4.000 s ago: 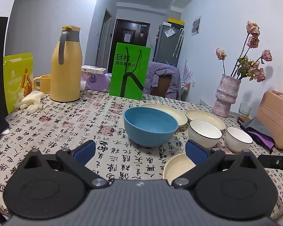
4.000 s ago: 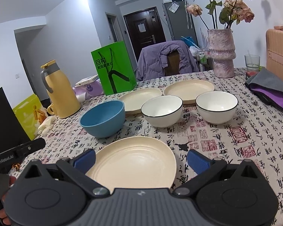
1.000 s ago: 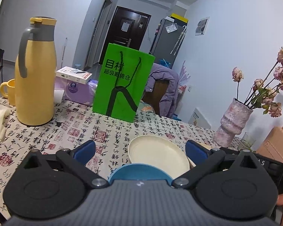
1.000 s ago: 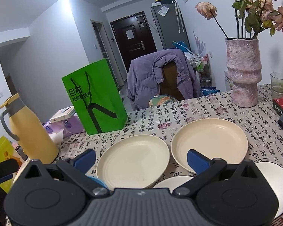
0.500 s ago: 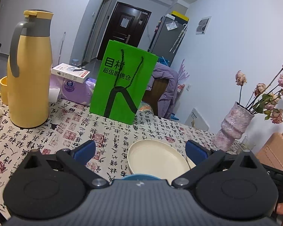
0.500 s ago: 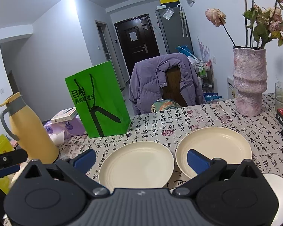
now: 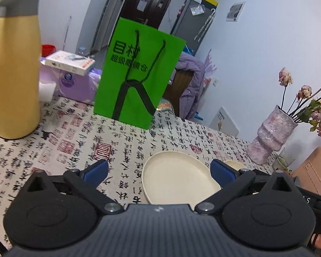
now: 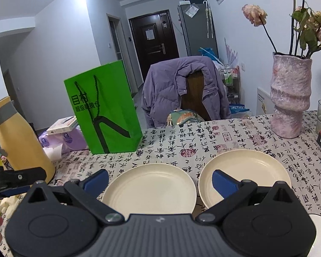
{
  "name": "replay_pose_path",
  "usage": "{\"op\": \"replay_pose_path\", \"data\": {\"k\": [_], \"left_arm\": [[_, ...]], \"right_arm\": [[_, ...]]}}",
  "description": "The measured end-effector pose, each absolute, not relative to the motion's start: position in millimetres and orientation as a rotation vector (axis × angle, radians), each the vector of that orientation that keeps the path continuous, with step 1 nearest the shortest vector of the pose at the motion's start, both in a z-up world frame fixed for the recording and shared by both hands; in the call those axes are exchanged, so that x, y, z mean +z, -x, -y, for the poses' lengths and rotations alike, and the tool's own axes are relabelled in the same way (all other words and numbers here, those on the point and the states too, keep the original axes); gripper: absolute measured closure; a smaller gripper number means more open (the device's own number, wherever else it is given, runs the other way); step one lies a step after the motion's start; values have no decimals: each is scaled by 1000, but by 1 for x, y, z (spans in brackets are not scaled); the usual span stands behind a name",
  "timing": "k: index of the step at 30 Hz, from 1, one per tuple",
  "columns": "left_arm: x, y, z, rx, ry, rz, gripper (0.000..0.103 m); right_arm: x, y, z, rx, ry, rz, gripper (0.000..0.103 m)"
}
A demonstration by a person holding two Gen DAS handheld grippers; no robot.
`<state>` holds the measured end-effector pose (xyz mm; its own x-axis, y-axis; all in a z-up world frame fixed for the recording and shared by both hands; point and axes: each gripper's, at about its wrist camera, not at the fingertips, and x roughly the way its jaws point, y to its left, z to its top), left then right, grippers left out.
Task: Organize plates and bowls
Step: 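Move both grippers toward the two cream plates beside the green bag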
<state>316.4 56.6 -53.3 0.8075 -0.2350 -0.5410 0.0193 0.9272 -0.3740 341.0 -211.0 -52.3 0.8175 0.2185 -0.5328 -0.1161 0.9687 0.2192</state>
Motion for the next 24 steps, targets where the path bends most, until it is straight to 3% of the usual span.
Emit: {"op": "replay_pose_path", "data": {"k": [24], "left_arm": [[-104, -437, -50, -97, 369, -816, 0]], "right_arm": [[-101, -400, 208, 102, -172, -777, 2]]}}
